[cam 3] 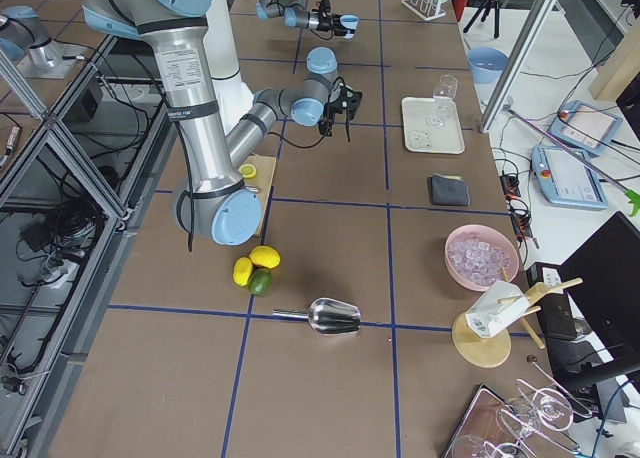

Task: Pour ice into bowl

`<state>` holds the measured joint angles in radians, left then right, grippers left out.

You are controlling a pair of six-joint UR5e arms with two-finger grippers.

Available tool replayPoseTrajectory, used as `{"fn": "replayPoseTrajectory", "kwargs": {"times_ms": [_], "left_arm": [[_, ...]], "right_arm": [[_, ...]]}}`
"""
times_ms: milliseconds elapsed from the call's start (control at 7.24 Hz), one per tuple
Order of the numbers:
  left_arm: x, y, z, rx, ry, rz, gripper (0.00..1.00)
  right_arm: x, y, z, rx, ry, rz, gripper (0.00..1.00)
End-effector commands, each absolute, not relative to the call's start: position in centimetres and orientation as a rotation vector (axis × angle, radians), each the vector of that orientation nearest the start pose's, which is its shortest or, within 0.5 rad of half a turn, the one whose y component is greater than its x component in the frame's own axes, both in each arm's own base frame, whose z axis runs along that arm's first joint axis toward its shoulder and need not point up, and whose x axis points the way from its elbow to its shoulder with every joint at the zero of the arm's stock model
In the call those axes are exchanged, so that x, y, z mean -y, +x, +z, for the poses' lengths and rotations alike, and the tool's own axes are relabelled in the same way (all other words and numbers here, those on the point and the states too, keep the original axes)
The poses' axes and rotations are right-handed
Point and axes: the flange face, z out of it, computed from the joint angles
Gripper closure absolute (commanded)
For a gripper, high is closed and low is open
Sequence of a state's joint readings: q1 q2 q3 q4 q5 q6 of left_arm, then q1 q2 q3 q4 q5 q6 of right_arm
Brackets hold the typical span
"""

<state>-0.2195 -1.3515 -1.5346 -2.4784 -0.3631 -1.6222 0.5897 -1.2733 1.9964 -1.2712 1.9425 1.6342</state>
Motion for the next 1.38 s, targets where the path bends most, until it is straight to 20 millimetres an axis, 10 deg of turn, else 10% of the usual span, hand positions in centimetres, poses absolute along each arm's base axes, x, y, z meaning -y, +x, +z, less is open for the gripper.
{"fn": "replayPoseTrajectory", "kwargs": {"times_ms": [0, 553, 691, 1244], "left_arm": [[30.2, 33.0, 66.2, -0.474, 1.211, -0.629, 0.98], [29.5, 33.7, 66.3, -0.490, 1.192, -0.612, 0.64], [29.4, 33.7, 66.3, -0.492, 1.192, -0.611, 0.01], [29.2, 32.4, 66.0, -0.544, 1.160, -0.625, 0.00]], "right_arm": [[38.5, -40.7, 27.1, 1.070, -0.062, 0.395, 0.00], [38.3, -40.9, 26.8, 1.076, -0.061, 0.390, 0.00], [38.3, -40.9, 26.8, 1.077, -0.061, 0.389, 0.00], [38.4, -41.1, 27.0, 1.069, -0.053, 0.398, 0.00]]}}
